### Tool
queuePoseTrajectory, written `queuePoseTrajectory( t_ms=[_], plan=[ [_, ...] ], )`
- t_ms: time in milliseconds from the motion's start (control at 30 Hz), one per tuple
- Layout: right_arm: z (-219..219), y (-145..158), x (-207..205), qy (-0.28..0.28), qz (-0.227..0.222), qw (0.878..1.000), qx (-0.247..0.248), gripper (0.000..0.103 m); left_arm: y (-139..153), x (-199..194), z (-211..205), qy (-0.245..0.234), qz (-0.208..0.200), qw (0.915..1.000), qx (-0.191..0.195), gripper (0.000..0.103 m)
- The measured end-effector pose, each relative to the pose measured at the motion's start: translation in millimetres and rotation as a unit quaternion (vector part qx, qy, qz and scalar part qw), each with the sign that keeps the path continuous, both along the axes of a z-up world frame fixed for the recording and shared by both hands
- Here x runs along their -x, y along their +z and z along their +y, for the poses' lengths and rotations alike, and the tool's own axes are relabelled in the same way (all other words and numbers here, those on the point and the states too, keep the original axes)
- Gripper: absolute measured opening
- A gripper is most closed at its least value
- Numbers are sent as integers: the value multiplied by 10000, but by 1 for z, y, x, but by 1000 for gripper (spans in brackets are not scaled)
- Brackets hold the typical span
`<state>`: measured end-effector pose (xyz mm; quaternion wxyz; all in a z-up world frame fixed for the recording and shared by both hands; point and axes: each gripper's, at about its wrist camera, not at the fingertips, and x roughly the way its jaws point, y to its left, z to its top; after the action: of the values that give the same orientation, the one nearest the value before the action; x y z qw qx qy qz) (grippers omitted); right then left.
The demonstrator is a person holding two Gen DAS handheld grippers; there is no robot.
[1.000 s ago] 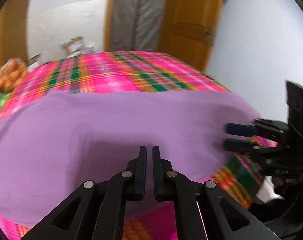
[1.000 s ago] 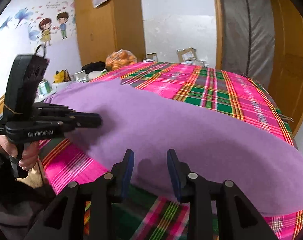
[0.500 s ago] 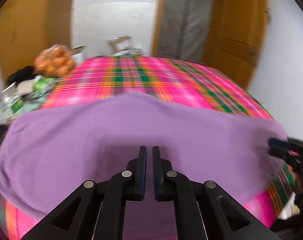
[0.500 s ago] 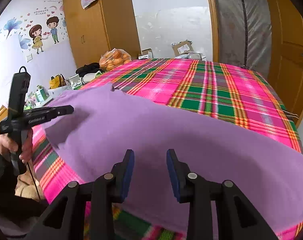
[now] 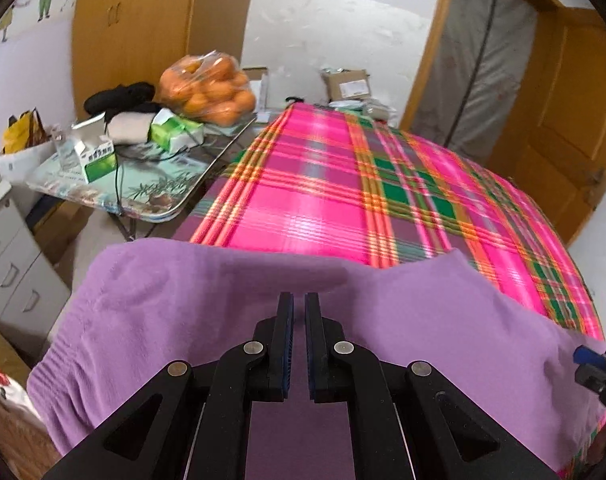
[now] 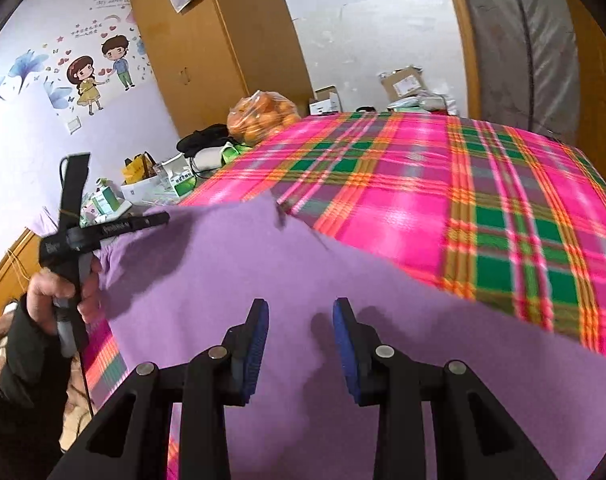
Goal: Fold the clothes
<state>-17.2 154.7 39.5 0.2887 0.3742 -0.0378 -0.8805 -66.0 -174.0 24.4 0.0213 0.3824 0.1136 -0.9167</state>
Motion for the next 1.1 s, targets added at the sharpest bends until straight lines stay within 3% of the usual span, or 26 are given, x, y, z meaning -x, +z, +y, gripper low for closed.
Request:
queuePoseTrajectory(
  t_ms=[67, 167, 300, 333, 367, 467, 633, 700, 900, 1100],
  plan=[
    [-10, 3, 12, 88, -95, 9998, 148, 35, -10, 5, -5, 17, -178, 9998, -69, 5],
    [-20, -1, 31, 256, -338, 9981, 452, 34, -13, 2, -15, 6, -104, 9993, -367, 12],
    [-15, -31, 66, -82, -1081, 9909, 800, 29, -16, -2, -23, -58, -80, 9975, -697, 12],
    [-8, -39, 72, -221, -1252, 9873, 949, 20, -17, -2, -24, -86, -75, 9974, -706, 12],
    [-1, -47, 78, -360, -1423, 9831, 1097, 2, -16, -3, -26, -62, -62, 9978, -658, 12],
    [21, -55, 83, -683, -1616, 9728, 1513, 0, -10, -6, -38, 184, 13, 9988, -444, 12],
    [38, -57, 82, -1079, -1424, 9716, 1548, 1, -13, 0, -79, 855, -57, 9952, -463, 12],
    [40, -61, 85, -1121, -1461, 9699, 1592, 2, -15, 5, -90, 868, -39, 9940, -658, 12],
    [39, -63, 89, -1072, -1407, 9710, 1606, 3, -13, 13, -91, 931, -55, 9938, -612, 12],
    [42, -64, 87, -1049, -1422, 9694, 1702, 3, -11, -13, -97, 1008, 41, 9928, -646, 12]
  ],
)
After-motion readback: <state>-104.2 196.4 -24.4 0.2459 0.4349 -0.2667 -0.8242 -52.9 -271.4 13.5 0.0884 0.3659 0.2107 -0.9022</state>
